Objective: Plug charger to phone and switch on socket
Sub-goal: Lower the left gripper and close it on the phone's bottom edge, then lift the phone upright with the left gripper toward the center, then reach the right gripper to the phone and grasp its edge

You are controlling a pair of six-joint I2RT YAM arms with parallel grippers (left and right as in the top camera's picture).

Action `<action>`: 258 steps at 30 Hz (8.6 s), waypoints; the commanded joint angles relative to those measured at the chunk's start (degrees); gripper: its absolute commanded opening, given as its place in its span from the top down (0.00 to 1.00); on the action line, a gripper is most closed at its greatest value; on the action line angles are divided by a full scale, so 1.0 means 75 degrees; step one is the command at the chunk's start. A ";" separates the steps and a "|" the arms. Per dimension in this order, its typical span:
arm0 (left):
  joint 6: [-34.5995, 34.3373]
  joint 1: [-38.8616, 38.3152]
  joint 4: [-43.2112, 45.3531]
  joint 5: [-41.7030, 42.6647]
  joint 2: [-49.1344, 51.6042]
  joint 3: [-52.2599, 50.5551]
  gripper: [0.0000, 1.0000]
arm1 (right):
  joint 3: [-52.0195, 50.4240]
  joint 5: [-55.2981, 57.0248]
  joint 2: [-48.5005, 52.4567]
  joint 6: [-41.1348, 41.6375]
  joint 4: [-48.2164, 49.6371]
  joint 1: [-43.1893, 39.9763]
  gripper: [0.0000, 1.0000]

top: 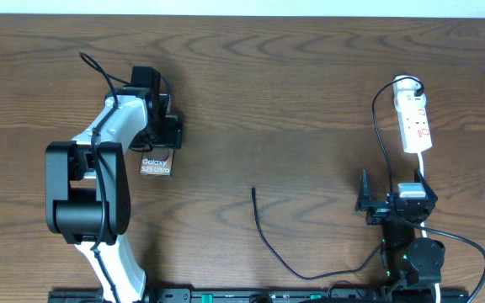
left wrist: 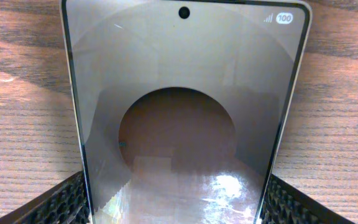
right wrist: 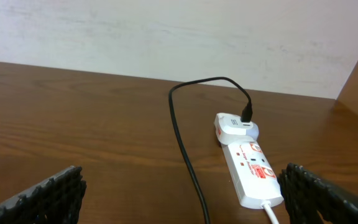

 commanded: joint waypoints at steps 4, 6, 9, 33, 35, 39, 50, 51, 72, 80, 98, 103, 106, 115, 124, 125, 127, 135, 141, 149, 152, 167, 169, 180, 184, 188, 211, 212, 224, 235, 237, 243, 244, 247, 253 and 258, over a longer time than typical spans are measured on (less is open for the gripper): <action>0.0017 0.0023 -0.0052 0.0213 0.0163 -0.0254 0.24 | -0.0009 0.0064 -0.0041 -0.0105 -0.0029 0.0038 0.01; 0.0017 0.0023 -0.0052 0.0213 0.0163 -0.0254 0.25 | -0.0009 0.0064 -0.0041 -0.0105 -0.0029 0.0038 0.01; 0.0017 0.0023 -0.0052 0.0213 0.0163 -0.0254 0.28 | -0.0009 0.0064 -0.0041 -0.0105 -0.0029 0.0038 0.01; 0.0017 0.0023 -0.0052 0.0213 0.0163 -0.0254 0.45 | -0.0009 0.0064 -0.0041 -0.0105 -0.0029 0.0038 0.01; 0.0017 0.0023 -0.0050 0.0213 0.0163 -0.0254 0.51 | -0.0009 0.0064 -0.0041 -0.0105 -0.0029 0.0038 0.01; 0.0017 0.0023 -0.0044 0.0213 0.0163 -0.0254 0.69 | -0.0009 0.0064 -0.0041 -0.0105 -0.0029 0.0038 0.01; 0.0009 0.0023 -0.0061 0.0230 -0.0041 -0.0172 0.93 | -0.0009 0.0064 -0.0041 -0.0105 -0.0029 0.0038 0.01; 0.0009 0.0023 -0.0082 0.0245 -0.0137 -0.0131 0.92 | -0.0009 0.0064 -0.0041 -0.0105 -0.0029 0.0038 0.01; -0.0970 0.0023 -0.0224 0.1775 -0.4039 0.0026 0.93 | -0.0009 0.0064 -0.0041 -0.0105 -0.0029 0.0038 0.01; -0.1754 0.0294 -0.0297 0.3669 -0.4444 0.0026 0.92 | -0.0009 0.0064 -0.0041 -0.0105 -0.0029 0.0038 0.01; -0.6426 0.3698 -0.0283 0.9282 -0.4453 0.0029 0.92 | -0.0009 0.0064 -0.0041 -0.0105 -0.0029 0.0038 0.01; -0.8055 0.3698 -0.0283 0.9302 -0.4453 0.0029 0.93 | -0.0009 0.0064 -0.0041 -0.0105 -0.0029 0.0038 0.01; -0.8492 0.3698 -0.0280 0.9559 -0.4453 0.0029 0.92 | -0.0009 0.0064 -0.0041 -0.0105 -0.0029 0.0038 0.01; -0.8976 0.3812 -0.0283 1.0424 -0.4453 0.0029 0.93 | -0.0009 0.0064 -0.0041 -0.0105 -0.0029 0.0038 0.01; -0.8996 0.3826 -0.0283 1.0433 -0.4453 0.0029 0.93 | -0.0009 0.0064 -0.0041 -0.0105 -0.0029 0.0038 0.01; -0.8996 0.3826 -0.0283 1.0433 -0.4453 0.0029 0.93 | -0.0009 0.0064 -0.0041 -0.0105 -0.0029 0.0038 0.01; -0.8996 0.3826 -0.0283 1.0433 -0.4453 0.0029 0.93 | -0.0009 0.0064 -0.0041 -0.0105 -0.0029 0.0038 0.01; -0.8990 0.3826 -0.0280 1.0421 -0.4453 0.0029 0.93 | -0.0009 0.0064 -0.0041 -0.0105 -0.0029 0.0038 0.01; -0.8778 0.3824 -0.0283 1.0209 -0.4453 0.0029 0.92 | -0.0009 0.0064 -0.0041 -0.0105 -0.0029 0.0038 0.01; -0.7871 0.3818 -0.0828 0.7630 -0.4438 -0.0044 0.93 | -0.0009 0.0064 -0.0041 -0.0105 -0.0020 0.0038 0.01; -0.7635 0.3815 -0.1629 0.5869 -0.4438 -0.0047 0.93 | -0.0009 0.0064 -0.0041 -0.0105 -0.0017 0.0038 0.01; -0.7676 0.3080 -0.2124 0.2967 -0.4424 -0.0670 0.92 | 0.0600 -0.1411 0.0055 0.0976 0.0350 0.0041 0.01; -0.7732 0.2882 -0.2043 0.2955 -0.4421 -0.0691 0.93 | 0.1288 -0.1521 0.0472 0.0979 0.0023 0.0038 0.01; -0.8364 0.1970 -0.1620 0.2952 -0.4421 -0.0697 0.93 | 0.6761 -0.5575 0.7481 0.0985 -0.2355 0.0050 0.01; -0.8763 0.1731 -0.1469 0.2952 -0.4421 -0.0697 0.93 | 0.8151 -0.8938 1.0028 0.0988 -0.1632 0.0061 0.01; -0.9209 0.1413 -0.1218 0.2949 -0.4395 -0.0697 0.93 | 0.8594 -1.1791 1.2187 0.2270 0.1731 0.0160 0.01; -1.0736 0.0254 0.0096 0.3235 -0.2783 -0.0697 0.93 | 0.8588 -0.8038 1.4498 0.7630 0.4159 0.3404 0.01; -1.0736 0.0254 0.0090 0.3235 -0.2783 -0.0697 0.93 | 0.8588 -0.8023 1.4498 0.7592 0.4159 0.3413 0.01; -1.0739 0.0274 0.0093 0.3255 -0.2783 -0.0694 0.93 | 0.8588 -0.8078 1.4498 0.6942 0.4106 0.3363 0.01; -1.0739 0.0478 0.0289 0.4456 -0.2783 -0.0694 0.93 | 0.8585 -0.8043 1.4498 0.6744 0.3958 0.3311 0.01; -1.0946 0.0466 0.0254 0.4453 -0.2783 -0.0694 0.93 | 0.8585 -0.8000 1.4498 0.6744 0.3955 0.3337 0.01; -1.2225 0.0332 0.0233 0.4444 -0.2783 -0.0694 0.93 | 0.8585 -0.7087 1.4498 0.6752 0.3453 0.3631 0.04; -1.2397 0.0289 0.0233 0.4424 -0.2783 -0.0694 0.92 | 0.8585 -0.6927 1.4498 0.6752 0.3418 0.3707 0.04; -1.2709 0.0160 0.0245 0.4412 -0.2783 -0.0694 0.93 | 0.8585 -0.6618 1.4498 0.6749 0.3421 0.3920 0.04; -1.2741 -0.0047 0.0259 0.4392 -0.2783 -0.0694 0.93 | 0.8585 -0.6263 1.4498 0.6744 0.3322 0.4135 0.15; -1.2738 -0.0204 0.0259 0.4395 -0.2783 -0.0694 0.93 | 0.8585 -0.6082 1.4498 0.6714 0.3019 0.4141 0.34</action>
